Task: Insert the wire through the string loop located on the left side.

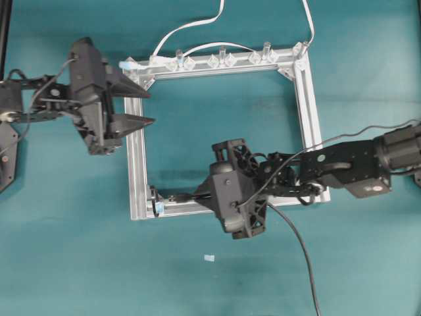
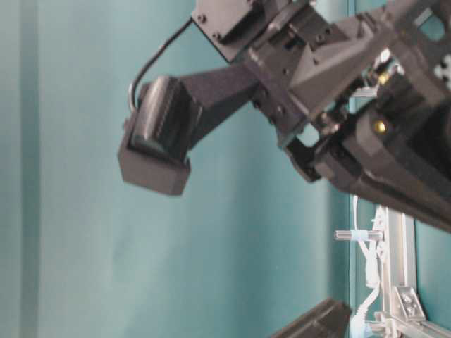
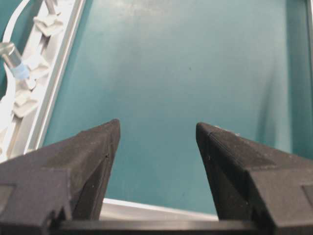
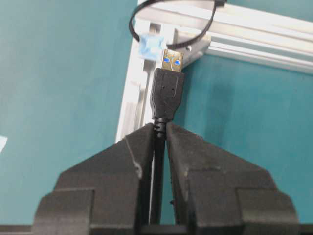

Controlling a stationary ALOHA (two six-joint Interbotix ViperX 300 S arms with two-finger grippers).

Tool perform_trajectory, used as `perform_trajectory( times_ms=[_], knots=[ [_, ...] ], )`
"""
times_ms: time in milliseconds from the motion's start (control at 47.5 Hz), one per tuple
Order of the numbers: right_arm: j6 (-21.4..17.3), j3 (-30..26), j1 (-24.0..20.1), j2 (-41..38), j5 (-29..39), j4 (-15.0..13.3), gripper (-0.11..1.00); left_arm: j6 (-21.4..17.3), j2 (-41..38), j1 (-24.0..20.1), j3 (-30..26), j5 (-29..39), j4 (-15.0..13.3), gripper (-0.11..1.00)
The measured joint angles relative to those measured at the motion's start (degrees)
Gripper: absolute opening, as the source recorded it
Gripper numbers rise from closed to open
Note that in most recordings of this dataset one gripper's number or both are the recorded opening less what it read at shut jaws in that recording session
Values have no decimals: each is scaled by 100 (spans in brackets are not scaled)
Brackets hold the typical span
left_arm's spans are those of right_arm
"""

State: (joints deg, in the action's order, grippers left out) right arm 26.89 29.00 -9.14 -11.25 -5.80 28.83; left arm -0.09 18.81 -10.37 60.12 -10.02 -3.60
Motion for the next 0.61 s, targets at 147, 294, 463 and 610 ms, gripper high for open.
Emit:
perform_trajectory(
  times_ms=[147, 294, 463, 610],
  knots=[
    [0, -229, 9, -167, 0, 0, 10, 0, 448, 0, 281, 123, 0, 65],
    [0, -448, 44, -343, 9, 0, 10, 0, 896, 0, 492, 290, 0, 65],
    [-9, -677, 88, -536, 70, 0, 10, 0, 1292, 0, 677, 527, 0, 64],
    [0, -861, 114, -694, 123, 0, 10, 0, 1556, 18, 809, 624, 0, 64]
  ],
)
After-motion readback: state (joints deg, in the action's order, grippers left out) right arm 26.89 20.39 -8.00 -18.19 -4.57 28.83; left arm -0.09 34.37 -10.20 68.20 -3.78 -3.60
